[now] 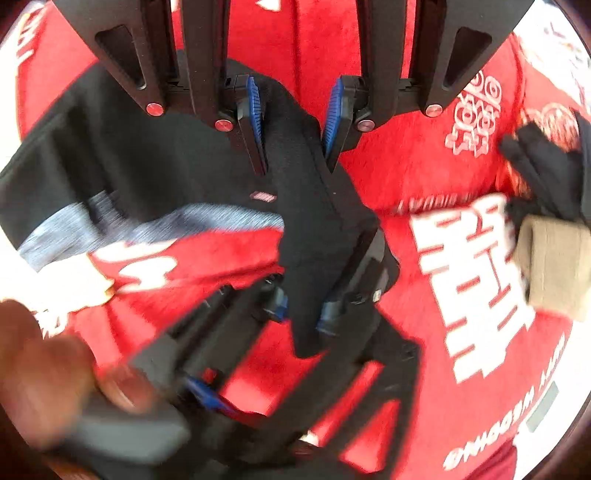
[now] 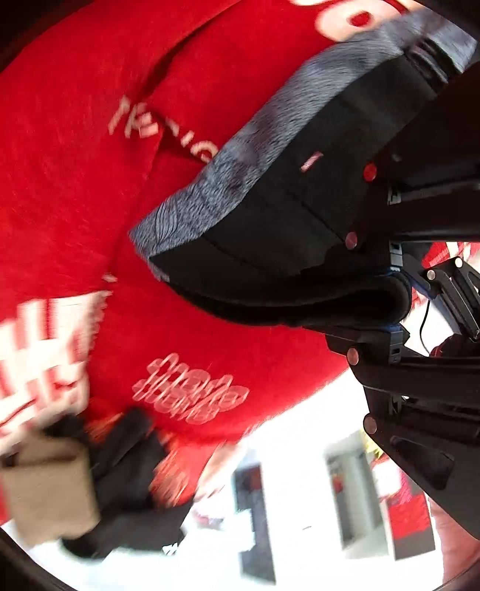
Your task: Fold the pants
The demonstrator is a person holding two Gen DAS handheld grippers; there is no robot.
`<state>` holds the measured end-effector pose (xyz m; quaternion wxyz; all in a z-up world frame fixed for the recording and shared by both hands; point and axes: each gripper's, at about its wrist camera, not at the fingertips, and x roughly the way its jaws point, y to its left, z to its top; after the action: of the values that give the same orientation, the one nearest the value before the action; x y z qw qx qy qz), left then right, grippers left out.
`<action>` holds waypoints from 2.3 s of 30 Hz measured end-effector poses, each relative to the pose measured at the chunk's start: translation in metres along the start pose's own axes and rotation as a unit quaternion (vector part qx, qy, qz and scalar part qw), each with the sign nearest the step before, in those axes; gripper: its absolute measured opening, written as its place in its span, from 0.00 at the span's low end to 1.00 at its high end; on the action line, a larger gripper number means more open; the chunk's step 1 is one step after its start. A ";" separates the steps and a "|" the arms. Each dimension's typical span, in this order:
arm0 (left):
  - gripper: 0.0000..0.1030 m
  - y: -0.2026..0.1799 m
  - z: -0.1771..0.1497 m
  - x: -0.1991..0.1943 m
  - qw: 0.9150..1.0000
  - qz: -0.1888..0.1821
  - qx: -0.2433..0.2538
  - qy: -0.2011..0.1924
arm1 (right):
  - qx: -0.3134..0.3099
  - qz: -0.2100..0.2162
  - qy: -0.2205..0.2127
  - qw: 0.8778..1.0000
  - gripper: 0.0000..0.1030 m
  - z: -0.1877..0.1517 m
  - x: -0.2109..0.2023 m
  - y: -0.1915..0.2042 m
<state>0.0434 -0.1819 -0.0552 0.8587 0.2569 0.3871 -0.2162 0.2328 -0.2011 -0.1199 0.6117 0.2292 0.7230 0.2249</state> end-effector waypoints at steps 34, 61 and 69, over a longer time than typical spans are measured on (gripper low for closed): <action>0.68 -0.249 0.022 -0.031 0.963 -0.168 0.205 0.053 | 0.324 0.163 -0.349 0.864 0.23 -0.388 -0.140 -0.327; 0.83 -0.075 0.078 0.131 0.966 -0.112 -0.139 0.187 | 0.200 -0.162 -0.236 0.937 0.36 -0.339 -0.147 -0.251; 0.97 -0.070 0.067 0.159 0.960 -0.103 -0.157 0.206 | 0.192 -0.166 -0.246 0.936 0.36 -0.345 -0.145 -0.254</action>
<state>0.1370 -0.3042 -0.1599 0.7629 0.1167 0.6091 -0.1826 -0.1007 -0.5061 -0.1083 0.7433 0.2674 0.6072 -0.0859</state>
